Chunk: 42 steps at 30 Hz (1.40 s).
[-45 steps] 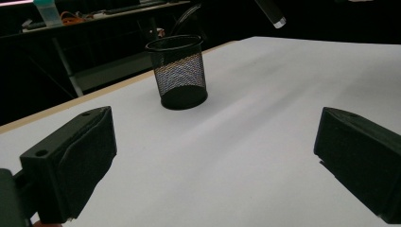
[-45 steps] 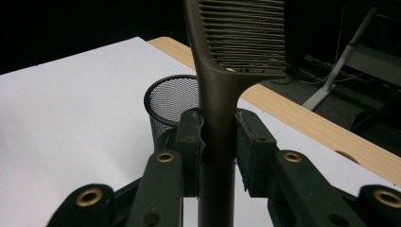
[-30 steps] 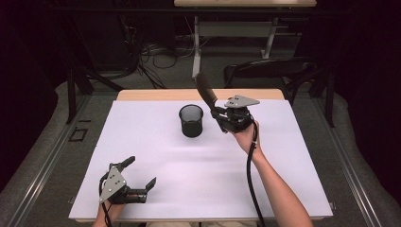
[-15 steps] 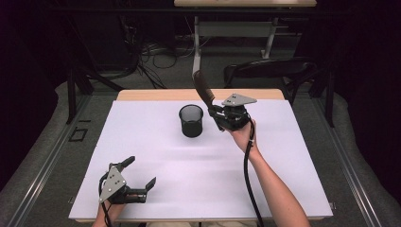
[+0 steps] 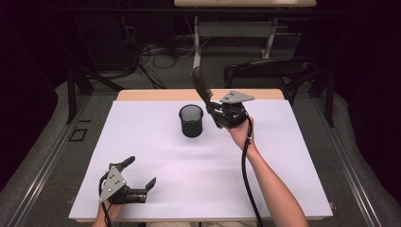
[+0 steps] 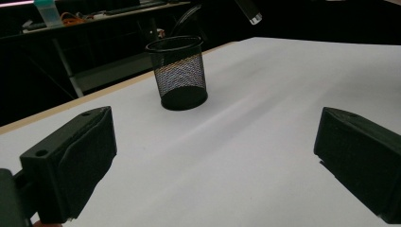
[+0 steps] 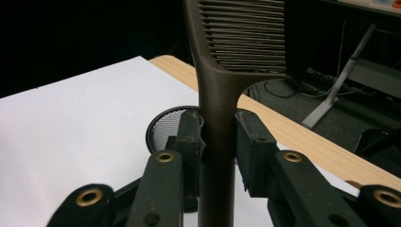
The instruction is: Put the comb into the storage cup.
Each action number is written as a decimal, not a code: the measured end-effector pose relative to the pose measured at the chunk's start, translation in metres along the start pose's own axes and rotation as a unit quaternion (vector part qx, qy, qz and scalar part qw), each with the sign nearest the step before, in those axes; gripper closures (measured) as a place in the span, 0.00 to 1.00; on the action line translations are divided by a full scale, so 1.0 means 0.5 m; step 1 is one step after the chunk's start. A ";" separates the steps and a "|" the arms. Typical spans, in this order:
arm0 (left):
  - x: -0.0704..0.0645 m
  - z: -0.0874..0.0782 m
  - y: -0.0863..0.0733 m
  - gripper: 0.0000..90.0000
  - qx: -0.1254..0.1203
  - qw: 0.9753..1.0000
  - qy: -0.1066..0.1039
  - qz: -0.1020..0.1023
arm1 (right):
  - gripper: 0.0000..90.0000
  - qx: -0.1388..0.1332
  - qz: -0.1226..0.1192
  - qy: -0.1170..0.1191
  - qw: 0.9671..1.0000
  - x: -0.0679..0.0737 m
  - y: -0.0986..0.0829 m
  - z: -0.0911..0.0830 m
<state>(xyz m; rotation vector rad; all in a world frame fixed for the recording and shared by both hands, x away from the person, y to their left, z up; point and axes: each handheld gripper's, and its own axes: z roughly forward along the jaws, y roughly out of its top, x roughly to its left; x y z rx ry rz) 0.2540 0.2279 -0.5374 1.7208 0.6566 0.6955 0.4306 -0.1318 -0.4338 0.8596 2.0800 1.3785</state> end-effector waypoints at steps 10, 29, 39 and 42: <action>0.000 0.000 0.000 0.00 0.000 1.000 0.000 0.000 | 0.81 -0.006 -0.005 0.003 1.000 0.004 0.014 0.009; 0.000 0.000 0.000 0.00 0.000 1.000 -0.001 0.000 | 0.81 -0.012 -0.004 0.004 1.000 0.004 0.027 0.027; 0.000 0.000 0.000 0.00 -0.001 1.000 0.000 -0.001 | 0.81 -0.019 -0.004 0.005 1.000 0.006 0.032 0.039; 0.000 -0.001 0.000 0.00 -0.002 1.000 0.001 -0.001 | 0.81 -0.022 -0.003 0.004 1.000 0.006 0.033 0.043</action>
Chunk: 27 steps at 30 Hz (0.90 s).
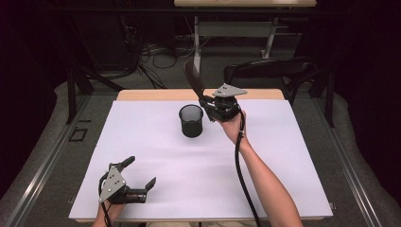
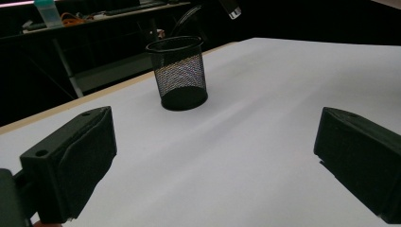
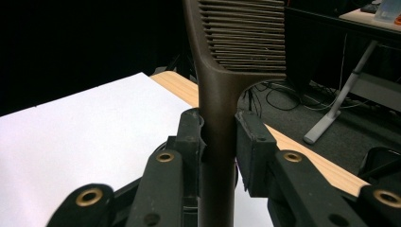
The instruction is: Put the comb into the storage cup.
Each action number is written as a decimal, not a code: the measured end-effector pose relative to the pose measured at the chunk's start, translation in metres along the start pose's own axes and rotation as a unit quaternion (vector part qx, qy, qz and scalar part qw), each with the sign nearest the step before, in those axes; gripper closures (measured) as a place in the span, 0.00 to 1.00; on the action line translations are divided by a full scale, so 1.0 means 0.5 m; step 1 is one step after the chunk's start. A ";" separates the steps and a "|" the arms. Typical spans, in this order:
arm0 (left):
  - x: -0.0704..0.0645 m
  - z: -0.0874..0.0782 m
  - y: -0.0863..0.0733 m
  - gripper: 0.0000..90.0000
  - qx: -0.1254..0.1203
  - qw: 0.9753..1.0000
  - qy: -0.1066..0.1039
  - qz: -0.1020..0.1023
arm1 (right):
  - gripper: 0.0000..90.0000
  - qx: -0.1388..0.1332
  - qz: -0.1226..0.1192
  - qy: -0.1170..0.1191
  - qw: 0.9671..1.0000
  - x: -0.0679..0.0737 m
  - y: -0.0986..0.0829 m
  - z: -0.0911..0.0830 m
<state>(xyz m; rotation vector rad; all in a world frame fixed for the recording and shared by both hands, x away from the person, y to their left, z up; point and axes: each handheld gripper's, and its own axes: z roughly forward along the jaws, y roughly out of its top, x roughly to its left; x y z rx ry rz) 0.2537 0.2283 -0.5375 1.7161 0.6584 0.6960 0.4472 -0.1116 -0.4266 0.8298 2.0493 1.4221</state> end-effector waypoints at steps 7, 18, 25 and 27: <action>-0.001 0.000 0.000 0.00 0.001 1.000 -0.001 0.001 | 0.81 -0.009 0.001 -0.001 1.000 0.002 0.003 0.007; 0.000 0.000 0.000 0.00 0.001 1.000 0.000 0.001 | 0.81 -0.027 0.005 -0.001 1.000 0.002 0.008 0.019; 0.001 0.000 0.000 0.00 0.001 1.000 -0.001 0.001 | 0.81 -0.033 0.007 -0.006 0.999 -0.001 0.008 0.031; 0.001 0.000 0.000 0.00 0.000 1.000 0.000 0.000 | 0.81 -0.034 0.008 -0.007 0.999 -0.002 0.007 0.034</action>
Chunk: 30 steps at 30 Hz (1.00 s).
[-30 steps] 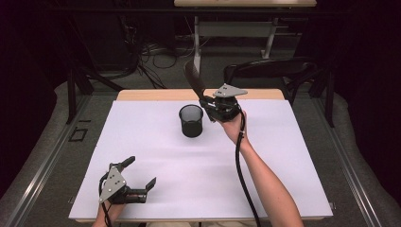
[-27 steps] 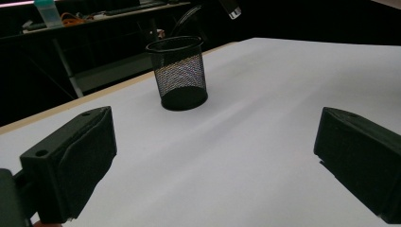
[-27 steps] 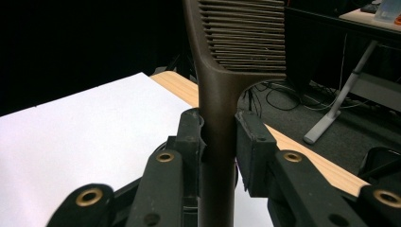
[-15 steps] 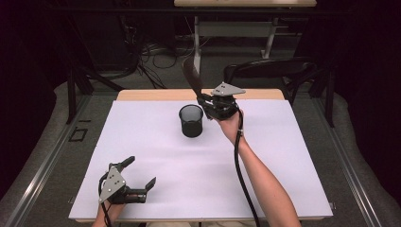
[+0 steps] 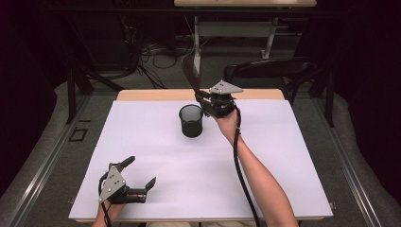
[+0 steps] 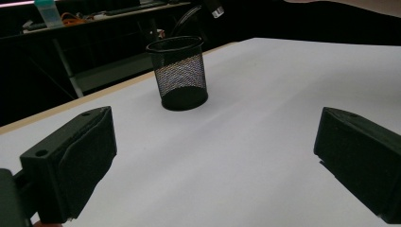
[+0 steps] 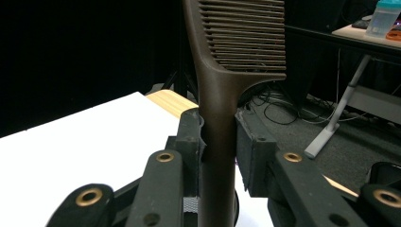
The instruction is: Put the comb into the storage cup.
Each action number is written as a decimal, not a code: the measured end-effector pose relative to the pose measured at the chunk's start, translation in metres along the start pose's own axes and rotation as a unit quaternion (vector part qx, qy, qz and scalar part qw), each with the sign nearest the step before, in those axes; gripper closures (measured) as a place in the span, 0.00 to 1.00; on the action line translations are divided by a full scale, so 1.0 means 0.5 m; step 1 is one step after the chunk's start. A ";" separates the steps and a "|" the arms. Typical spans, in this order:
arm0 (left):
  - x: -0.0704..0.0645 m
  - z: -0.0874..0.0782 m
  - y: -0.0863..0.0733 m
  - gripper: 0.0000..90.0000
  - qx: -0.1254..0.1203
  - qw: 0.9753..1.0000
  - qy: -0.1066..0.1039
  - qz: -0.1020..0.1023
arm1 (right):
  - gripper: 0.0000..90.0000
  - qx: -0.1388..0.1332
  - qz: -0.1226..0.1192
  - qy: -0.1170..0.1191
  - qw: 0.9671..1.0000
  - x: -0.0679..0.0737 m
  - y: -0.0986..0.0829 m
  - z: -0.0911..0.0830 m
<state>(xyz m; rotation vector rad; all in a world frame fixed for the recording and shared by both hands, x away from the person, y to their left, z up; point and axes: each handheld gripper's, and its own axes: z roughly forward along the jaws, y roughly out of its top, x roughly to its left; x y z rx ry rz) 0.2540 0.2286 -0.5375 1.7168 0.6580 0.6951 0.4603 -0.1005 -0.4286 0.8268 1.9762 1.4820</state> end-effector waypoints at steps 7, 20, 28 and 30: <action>0.000 -0.001 0.000 0.00 0.000 1.000 0.000 0.000 | 0.81 -0.011 -0.002 -0.001 1.000 0.003 0.001 0.008; 0.000 0.000 0.000 0.00 -0.001 1.000 -0.001 -0.001 | 0.81 -0.024 0.003 -0.001 1.000 0.002 -0.002 0.020; 0.000 0.000 0.000 0.00 0.001 1.000 -0.001 0.000 | 0.81 -0.032 0.007 -0.002 0.999 0.002 -0.004 0.028; 0.001 0.000 0.000 0.00 0.000 1.000 -0.001 -0.001 | 0.81 -0.033 0.007 -0.003 0.999 0.003 -0.005 0.030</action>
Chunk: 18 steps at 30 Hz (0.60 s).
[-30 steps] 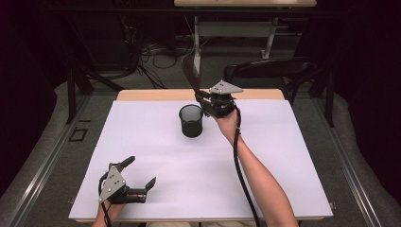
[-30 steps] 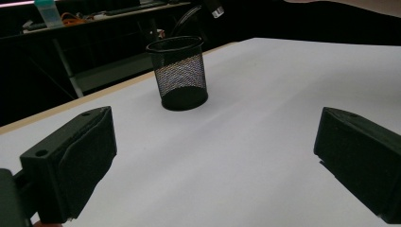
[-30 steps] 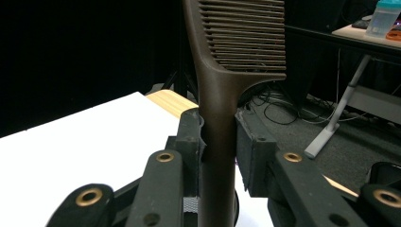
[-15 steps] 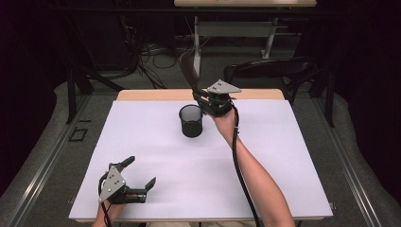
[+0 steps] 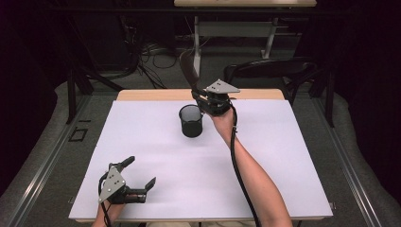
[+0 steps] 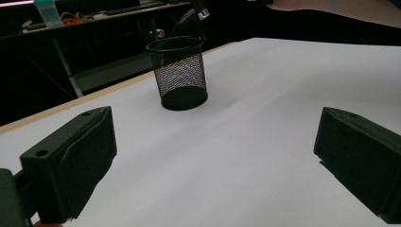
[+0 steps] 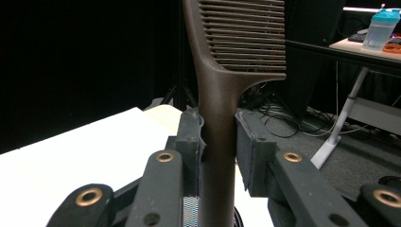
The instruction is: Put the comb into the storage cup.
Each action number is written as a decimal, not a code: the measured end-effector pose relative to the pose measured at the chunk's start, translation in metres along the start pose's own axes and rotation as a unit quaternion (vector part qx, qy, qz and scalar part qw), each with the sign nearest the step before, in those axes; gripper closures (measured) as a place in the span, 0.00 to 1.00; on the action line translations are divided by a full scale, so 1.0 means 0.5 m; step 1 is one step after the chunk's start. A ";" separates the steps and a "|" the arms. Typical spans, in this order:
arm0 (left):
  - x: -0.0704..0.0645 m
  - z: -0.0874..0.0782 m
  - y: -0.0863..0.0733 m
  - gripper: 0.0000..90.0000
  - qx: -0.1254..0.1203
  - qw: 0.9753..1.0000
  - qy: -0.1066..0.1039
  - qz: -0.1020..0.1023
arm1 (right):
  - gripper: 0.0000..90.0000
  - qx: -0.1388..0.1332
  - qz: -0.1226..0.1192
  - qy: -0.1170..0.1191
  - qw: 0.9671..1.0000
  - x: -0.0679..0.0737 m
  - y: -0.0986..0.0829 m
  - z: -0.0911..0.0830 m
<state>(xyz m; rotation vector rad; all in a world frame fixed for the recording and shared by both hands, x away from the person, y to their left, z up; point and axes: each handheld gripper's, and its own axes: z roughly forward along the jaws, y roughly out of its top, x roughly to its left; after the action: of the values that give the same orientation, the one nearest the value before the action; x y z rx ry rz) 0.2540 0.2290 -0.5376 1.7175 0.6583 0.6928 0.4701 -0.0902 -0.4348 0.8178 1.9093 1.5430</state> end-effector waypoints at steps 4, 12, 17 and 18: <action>0.000 0.000 0.000 0.00 0.000 1.000 -0.001 0.000 | 0.81 -0.001 -0.001 0.000 1.000 0.000 -0.001 0.002; -0.001 0.001 0.000 0.00 0.001 1.000 -0.001 0.000 | 0.81 -0.011 -0.004 -0.003 1.000 0.004 0.001 0.006; -0.002 0.001 0.000 0.00 0.001 1.000 -0.003 0.000 | 0.81 -0.017 -0.009 -0.001 1.000 0.006 0.003 0.010; -0.002 0.001 0.000 0.00 0.001 1.000 -0.003 0.000 | 0.81 -0.017 -0.010 0.001 1.000 0.007 0.003 0.011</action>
<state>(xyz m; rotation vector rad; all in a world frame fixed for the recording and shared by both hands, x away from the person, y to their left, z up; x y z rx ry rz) 0.2537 0.2279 -0.5377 1.7199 0.6544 0.6862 0.4721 -0.0839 -0.4347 0.7813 1.8810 1.5604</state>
